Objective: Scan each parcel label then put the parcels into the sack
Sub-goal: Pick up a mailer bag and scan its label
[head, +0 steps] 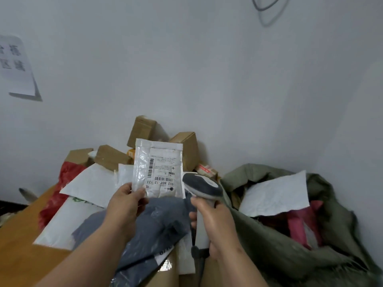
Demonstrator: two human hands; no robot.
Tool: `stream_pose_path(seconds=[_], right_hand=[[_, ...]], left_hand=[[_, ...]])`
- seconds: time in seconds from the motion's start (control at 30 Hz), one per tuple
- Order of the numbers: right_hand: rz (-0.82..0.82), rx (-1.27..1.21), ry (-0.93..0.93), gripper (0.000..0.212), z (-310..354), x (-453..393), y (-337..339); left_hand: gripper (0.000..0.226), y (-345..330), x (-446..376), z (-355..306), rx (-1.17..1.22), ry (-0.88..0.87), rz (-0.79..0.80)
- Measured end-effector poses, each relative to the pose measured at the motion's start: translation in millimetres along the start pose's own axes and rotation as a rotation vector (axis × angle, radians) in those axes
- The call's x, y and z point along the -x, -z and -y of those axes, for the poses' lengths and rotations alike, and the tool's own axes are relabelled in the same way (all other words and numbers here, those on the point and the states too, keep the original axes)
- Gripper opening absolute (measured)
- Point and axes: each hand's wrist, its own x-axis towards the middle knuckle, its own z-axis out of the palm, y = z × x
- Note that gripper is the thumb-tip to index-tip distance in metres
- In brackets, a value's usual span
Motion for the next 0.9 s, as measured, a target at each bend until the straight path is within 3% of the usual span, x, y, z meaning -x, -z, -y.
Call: stream_pose_path(seconds=[0.3,0.57,0.67,0.77,0.9], right_hand=[[-0.163,-0.153,-0.035,0.022,-9.4,4.3,81.3],[-0.41,-0.087,0.158,0.009,11.9,-39.7,162.7],[-0.44,-0.054,0.18,0.007,18.3,-67.5,189.0],[-0.413,0.004,0.121,0.014,17.1,-95.2,209.7],[-0.329,-0.028,0.096,0.025,11.0,-120.9,209.5]], left_hand=[[0.042,-85.7,21.6,44.6,0.011,0.203,0.388],[0.045,-209.8,21.6,81.4,-0.448,0.093,0.556],[0.052,-251.1,14.8,92.9,-0.637,-0.011,0.523],[0.057,-262.9,0.6,100.3,-0.96,-0.163,0.392],[0.041,-246.0,-14.2,95.0,-0.824,-0.199,0.253]])
